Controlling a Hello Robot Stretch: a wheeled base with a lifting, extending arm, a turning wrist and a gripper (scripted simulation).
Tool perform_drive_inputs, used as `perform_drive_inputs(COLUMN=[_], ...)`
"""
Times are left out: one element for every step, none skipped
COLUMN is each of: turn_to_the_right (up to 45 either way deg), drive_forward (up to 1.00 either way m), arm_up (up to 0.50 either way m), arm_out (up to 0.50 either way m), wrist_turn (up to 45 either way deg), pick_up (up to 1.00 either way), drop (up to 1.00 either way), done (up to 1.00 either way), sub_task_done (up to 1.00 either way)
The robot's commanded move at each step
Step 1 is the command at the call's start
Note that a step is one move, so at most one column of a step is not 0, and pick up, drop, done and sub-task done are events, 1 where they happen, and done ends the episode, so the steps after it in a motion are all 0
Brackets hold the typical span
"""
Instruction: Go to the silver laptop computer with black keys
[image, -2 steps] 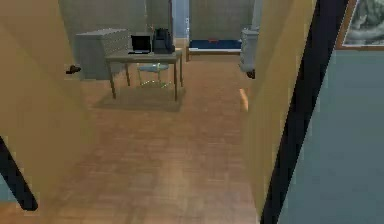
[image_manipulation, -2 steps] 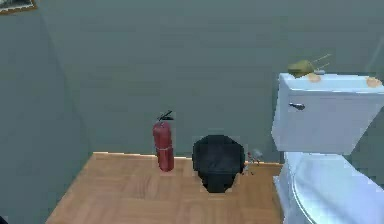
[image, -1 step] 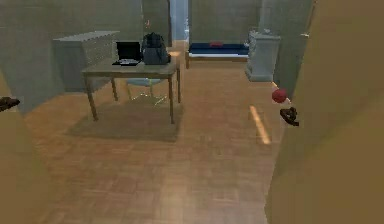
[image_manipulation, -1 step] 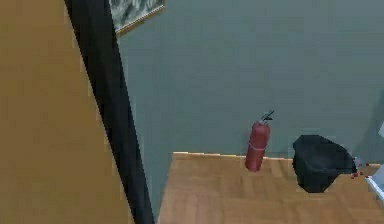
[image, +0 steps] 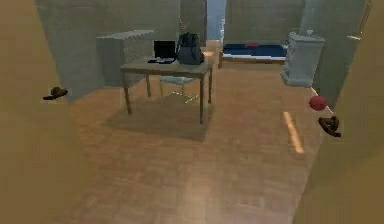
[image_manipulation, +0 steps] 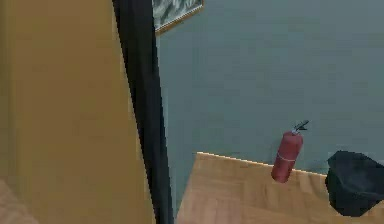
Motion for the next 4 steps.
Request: perform_drive_inputs(turn_to_the_right=[0.0, -6.0, 0.0, 45.0], drive_forward=[1.00, 0.00, 0.35, 0.00], arm_up=[0.00, 0.00, 0.00, 0.00], arm_out=[0.00, 0.00, 0.00, 0.00], wrist_turn=[0.0, 0.0, 0.0, 0.0], pick_up=[0.00, 0.00, 0.00, 0.00], drop=[0.00, 0.00, 0.00, 0.00], done=[0.00, 0.00, 0.00, 0.00], sub_task_done=[0.00, 0.00, 0.00, 0.00])
